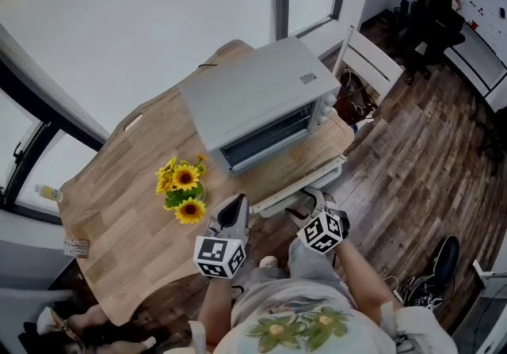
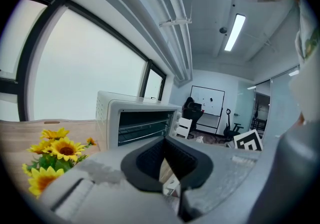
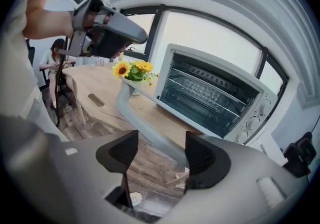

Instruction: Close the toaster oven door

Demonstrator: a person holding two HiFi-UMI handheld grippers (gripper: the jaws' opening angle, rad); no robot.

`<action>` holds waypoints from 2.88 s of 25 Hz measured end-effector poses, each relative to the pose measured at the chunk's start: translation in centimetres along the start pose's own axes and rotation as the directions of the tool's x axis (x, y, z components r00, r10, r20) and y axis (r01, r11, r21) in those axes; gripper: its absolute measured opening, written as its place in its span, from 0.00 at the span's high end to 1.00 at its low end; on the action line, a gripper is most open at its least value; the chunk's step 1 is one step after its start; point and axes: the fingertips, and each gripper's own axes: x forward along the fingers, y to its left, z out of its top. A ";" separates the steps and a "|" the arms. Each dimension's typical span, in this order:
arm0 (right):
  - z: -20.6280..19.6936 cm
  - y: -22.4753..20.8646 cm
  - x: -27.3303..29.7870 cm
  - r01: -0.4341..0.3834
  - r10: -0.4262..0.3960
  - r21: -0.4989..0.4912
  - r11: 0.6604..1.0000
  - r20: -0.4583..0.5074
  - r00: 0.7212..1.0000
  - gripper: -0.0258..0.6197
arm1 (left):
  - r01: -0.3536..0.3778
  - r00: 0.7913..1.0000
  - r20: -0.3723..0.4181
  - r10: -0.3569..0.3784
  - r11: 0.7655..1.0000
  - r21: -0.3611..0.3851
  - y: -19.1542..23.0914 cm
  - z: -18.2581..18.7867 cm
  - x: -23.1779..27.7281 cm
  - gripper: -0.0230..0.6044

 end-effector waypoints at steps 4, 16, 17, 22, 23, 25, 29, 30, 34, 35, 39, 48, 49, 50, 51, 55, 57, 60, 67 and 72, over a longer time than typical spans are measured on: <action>0.2 -0.3 -0.1 0.016 -0.017 -0.031 0.999 -0.007 1.000 0.53 | -0.008 1.000 0.001 0.008 1.000 -0.003 0.2 0.0 -0.1 0.96; 2.1 -1.5 -0.9 0.061 -0.058 -0.093 0.994 0.041 0.997 0.58 | -0.028 1.000 0.010 0.028 1.000 -0.007 0.3 0.4 0.0 0.96; 2.3 -1.6 -1.0 0.063 -0.059 -0.095 0.993 0.045 0.997 0.58 | -0.031 0.999 0.012 0.031 1.000 -0.008 0.3 0.4 0.0 0.96; 3.0 -2.1 -1.1 0.065 -0.059 -0.109 0.992 0.056 0.997 0.59 | -0.043 0.999 0.016 0.043 0.999 -0.010 0.6 0.5 0.0 0.96; 3.0 -2.1 -1.1 0.065 -0.059 -0.110 0.992 0.056 0.997 0.59 | -0.046 0.999 0.016 0.046 0.999 -0.011 0.7 0.5 0.0 0.96; 3.2 -2.2 -1.1 0.065 -0.059 -0.113 0.991 0.057 0.997 0.59 | -0.049 0.999 0.016 0.049 0.999 -0.013 0.8 0.6 -0.1 0.96; 3.3 -2.2 -1.0 0.067 -0.060 -0.115 0.991 0.060 0.996 0.60 | -0.053 0.998 0.016 0.054 0.998 -0.015 1.0 0.4 -0.1 0.96; 3.3 -2.2 -1.0 0.067 -0.061 -0.115 0.991 0.061 0.996 0.60 | -0.054 0.998 0.016 0.054 0.998 -0.016 1.0 0.4 -0.1 0.96; 3.4 -2.3 -1.0 0.068 -0.061 -0.113 0.991 0.065 0.996 0.60 | -0.055 0.998 0.012 0.055 0.998 -0.017 1.0 0.3 -0.2 0.96; 3.4 -2.3 -1.0 0.068 -0.061 -0.112 0.991 0.065 0.996 0.59 | -0.055 0.998 0.011 0.055 0.998 -0.017 1.0 0.3 -0.2 0.96; 3.5 -2.3 -1.0 0.071 -0.063 -0.111 0.991 0.068 0.996 0.59 | -0.059 0.998 0.008 0.059 0.998 -0.021 1.1 0.0 -0.3 0.96; 4.0 -2.8 -1.1 0.073 -0.065 -0.112 0.991 0.076 0.995 0.59 | -0.068 0.998 0.007 0.068 0.997 -0.026 1.5 0.0 -0.5 0.96; 4.1 -2.8 -1.1 0.073 -0.065 -0.112 0.991 0.076 0.995 0.59 | -0.068 0.998 0.008 0.069 0.997 -0.026 1.5 0.0 -0.5 0.96; 4.1 -2.8 -1.1 0.073 -0.065 -0.112 0.991 0.077 0.995 0.59 | -0.068 0.998 0.009 0.068 0.997 -0.026 1.5 0.0 -0.5 0.96; 4.2 -2.8 -1.1 0.074 -0.065 -0.111 0.991 0.079 0.995 0.59 | -0.068 0.998 0.010 0.068 0.997 -0.027 1.5 0.0 -0.5 0.96; 4.4 -2.9 -1.1 0.074 -0.065 -0.110 0.991 0.086 0.994 0.59 | -0.071 0.997 0.011 0.072 0.997 -0.029 1.6 -0.1 -0.6 0.96; 4.7 -3.1 -1.2 0.075 -0.066 -0.109 0.991 0.089 0.994 0.59 | -0.074 0.997 0.012 0.074 0.997 -0.030 1.6 0.1 -0.6 0.96; 5.1 -3.4 -1.1 0.077 -0.067 -0.109 0.991 0.096 0.993 0.59 | -0.077 0.997 0.013 0.078 0.997 -0.031 1.8 0.2 -0.6 0.96; 5.5 -3.6 -1.2 0.077 -0.065 -0.113 0.991 0.106 0.992 0.59 | -0.083 0.996 0.016 0.083 0.996 -0.033 1.9 0.2 -0.8 0.96; 5.6 -3.7 -1.2 0.075 -0.062 -0.116 0.990 0.110 0.992 0.59 | -0.085 0.996 0.014 0.085 0.996 -0.034 1.9 0.1 -0.8 0.96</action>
